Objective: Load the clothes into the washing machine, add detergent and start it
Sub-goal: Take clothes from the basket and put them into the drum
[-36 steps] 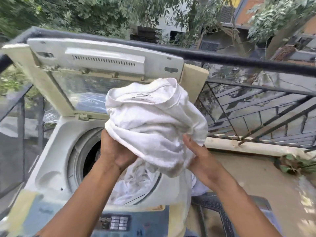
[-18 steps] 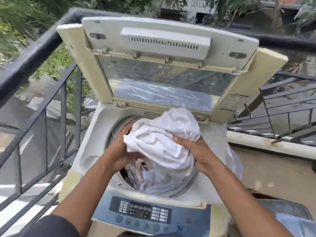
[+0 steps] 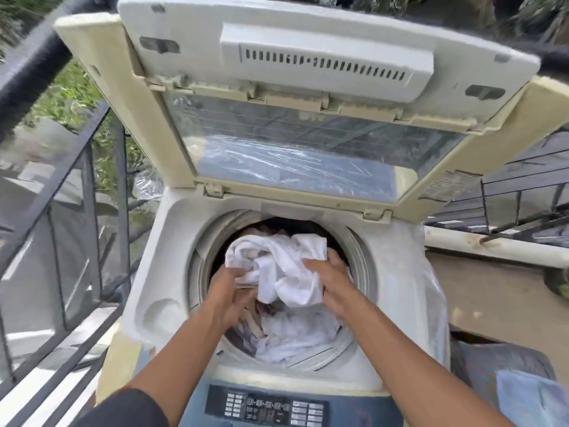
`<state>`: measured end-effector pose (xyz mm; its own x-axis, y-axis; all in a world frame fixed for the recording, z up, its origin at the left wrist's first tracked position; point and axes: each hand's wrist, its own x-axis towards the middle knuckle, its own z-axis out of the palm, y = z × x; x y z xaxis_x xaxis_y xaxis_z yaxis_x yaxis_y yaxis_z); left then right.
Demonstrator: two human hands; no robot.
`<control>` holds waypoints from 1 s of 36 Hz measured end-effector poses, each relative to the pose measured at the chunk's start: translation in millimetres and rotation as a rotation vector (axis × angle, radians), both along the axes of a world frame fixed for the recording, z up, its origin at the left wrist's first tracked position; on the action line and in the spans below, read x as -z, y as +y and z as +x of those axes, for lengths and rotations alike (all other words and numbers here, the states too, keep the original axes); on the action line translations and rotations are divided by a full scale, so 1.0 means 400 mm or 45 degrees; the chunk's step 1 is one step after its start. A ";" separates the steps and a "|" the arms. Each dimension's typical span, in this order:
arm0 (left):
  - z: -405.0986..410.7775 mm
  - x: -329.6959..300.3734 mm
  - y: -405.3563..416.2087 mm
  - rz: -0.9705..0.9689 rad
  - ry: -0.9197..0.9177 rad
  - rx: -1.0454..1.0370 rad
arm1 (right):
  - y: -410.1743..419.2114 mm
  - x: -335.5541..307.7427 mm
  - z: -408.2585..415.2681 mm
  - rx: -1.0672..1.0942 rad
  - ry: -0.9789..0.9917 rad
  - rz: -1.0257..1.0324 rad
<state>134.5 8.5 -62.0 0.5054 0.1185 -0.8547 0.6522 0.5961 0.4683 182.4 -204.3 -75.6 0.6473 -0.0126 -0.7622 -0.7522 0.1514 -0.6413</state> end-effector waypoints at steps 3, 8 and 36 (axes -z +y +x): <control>0.050 -0.018 -0.016 -0.054 -0.193 -0.037 | -0.014 0.084 0.049 0.293 0.074 0.032; 0.116 0.010 -0.044 0.282 -0.160 0.280 | 0.030 0.041 0.054 0.324 0.102 -0.351; 0.035 0.102 -0.118 0.783 -0.062 1.969 | -0.056 0.089 -0.007 -1.566 -0.289 -1.134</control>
<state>148.5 -38.6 -102.9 0.4822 -0.1953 -0.8540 0.3908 -0.8245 0.4092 179.8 -226.7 -111.3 0.6961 0.2164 -0.6845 0.0028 -0.9543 -0.2988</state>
